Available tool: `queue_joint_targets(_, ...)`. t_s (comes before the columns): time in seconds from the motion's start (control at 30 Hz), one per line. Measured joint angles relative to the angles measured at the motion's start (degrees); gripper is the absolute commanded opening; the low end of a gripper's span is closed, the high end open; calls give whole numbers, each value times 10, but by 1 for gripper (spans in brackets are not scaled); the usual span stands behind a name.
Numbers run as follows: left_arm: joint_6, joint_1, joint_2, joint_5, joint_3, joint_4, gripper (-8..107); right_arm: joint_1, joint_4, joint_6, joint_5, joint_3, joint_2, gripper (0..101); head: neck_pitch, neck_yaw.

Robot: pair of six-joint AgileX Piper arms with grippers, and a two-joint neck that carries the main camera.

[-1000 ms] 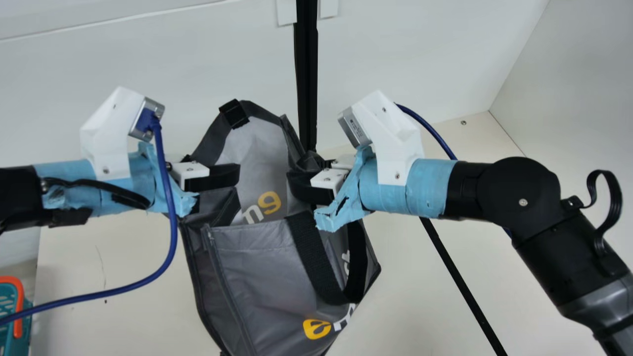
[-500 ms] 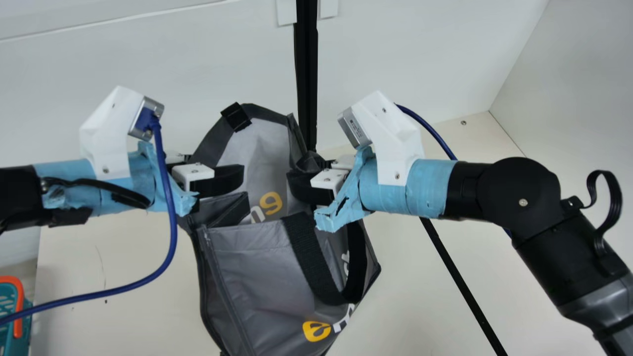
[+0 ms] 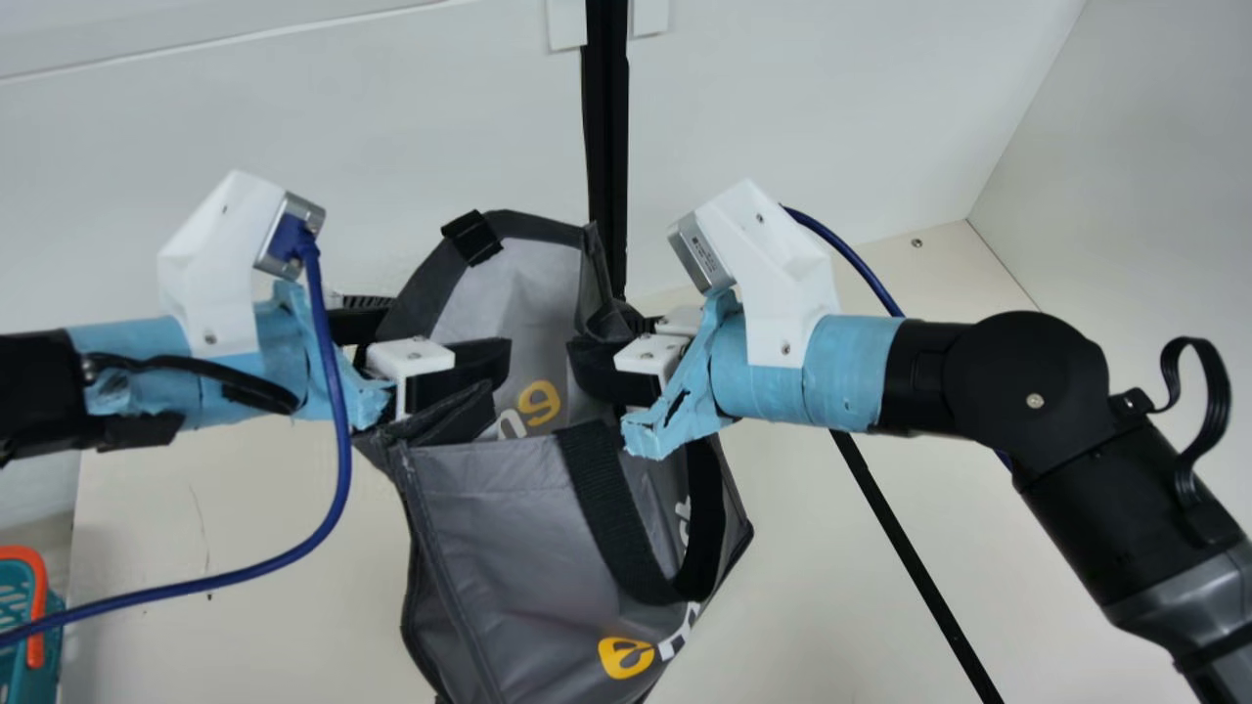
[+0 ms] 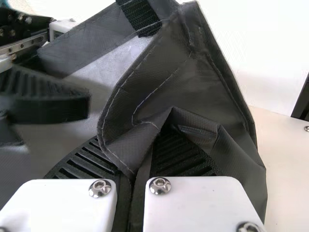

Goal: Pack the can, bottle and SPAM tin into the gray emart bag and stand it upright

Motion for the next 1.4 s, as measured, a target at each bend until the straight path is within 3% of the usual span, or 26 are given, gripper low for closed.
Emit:
queue_joint_targets(0.6, 64, 25, -66, -32, 69, -83, 90, 0, 2, 0, 0, 0, 0, 0, 0, 0)
queue_joint_targets(1.13, 78, 74, -136, -57, 108, -87, 90, 0, 2, 0, 0, 0, 0, 0, 0, -1)
queue_joint_targets(1.4, 53, 105, -176, -81, 136, -44, 90, 0, 2, 0, 0, 0, 0, 0, 0, -1)
